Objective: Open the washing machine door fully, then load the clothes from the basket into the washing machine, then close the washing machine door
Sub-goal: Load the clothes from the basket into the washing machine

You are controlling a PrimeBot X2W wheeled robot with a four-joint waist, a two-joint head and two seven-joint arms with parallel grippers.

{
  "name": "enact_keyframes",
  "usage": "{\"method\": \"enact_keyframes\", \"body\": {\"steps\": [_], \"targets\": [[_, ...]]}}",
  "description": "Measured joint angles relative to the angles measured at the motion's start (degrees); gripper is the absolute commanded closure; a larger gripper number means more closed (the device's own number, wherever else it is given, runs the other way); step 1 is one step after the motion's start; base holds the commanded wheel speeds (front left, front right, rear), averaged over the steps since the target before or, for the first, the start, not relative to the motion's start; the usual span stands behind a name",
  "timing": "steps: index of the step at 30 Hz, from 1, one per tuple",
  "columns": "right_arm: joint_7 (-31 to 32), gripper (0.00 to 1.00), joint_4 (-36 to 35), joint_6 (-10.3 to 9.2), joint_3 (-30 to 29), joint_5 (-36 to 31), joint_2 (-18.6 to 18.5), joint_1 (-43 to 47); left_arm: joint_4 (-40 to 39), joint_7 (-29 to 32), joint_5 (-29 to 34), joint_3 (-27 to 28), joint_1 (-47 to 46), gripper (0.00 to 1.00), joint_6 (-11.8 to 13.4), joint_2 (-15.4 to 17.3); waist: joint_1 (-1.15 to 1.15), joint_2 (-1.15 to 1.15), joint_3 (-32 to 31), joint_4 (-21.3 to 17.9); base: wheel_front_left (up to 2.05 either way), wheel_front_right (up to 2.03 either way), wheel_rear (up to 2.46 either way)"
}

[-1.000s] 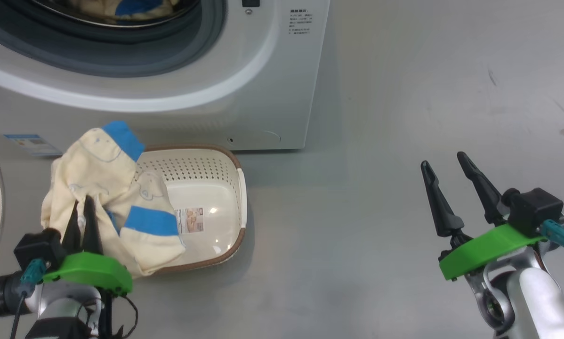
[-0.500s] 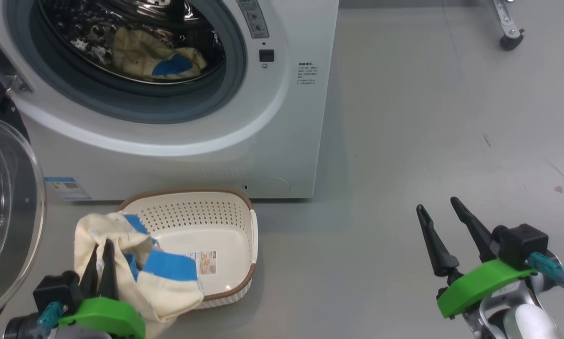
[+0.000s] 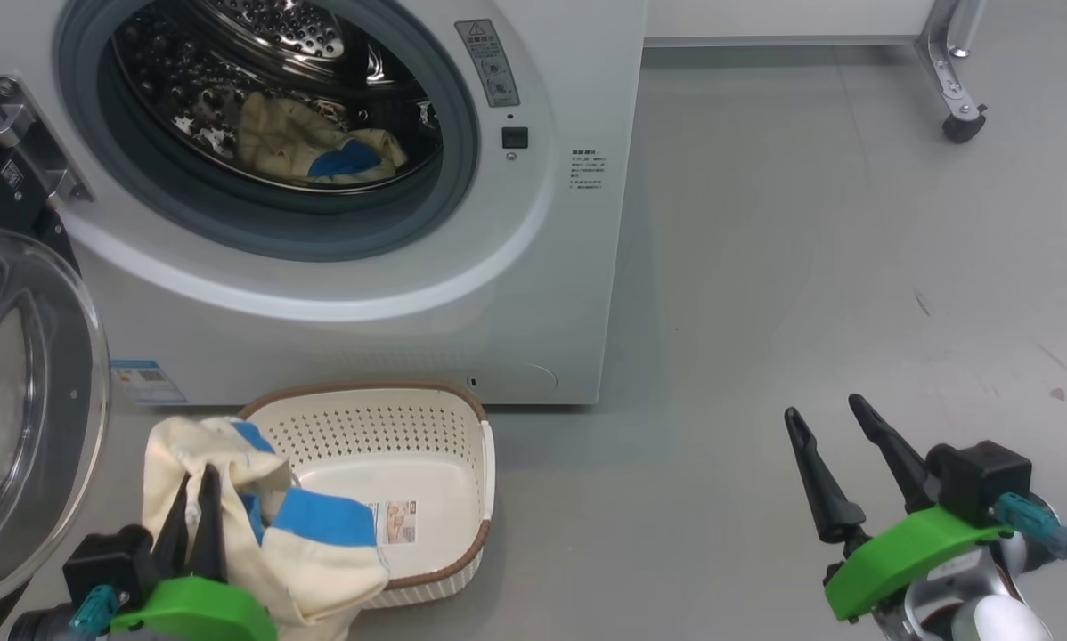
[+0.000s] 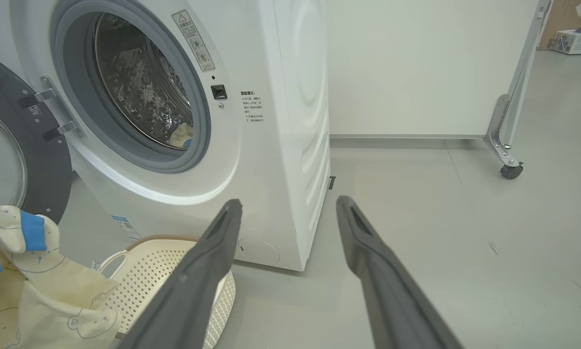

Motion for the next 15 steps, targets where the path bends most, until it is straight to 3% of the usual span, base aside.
{"method": "enact_keyframes", "body": {"steps": [15], "targets": [[0.52,0.0,-0.71,0.0,0.03,-0.01,0.58,1.01,-0.38,0.0,-0.01,-0.71,-0.02,1.0,0.51,0.01,0.0,0.0,0.42,0.34,0.0,0.0,0.0]]}}
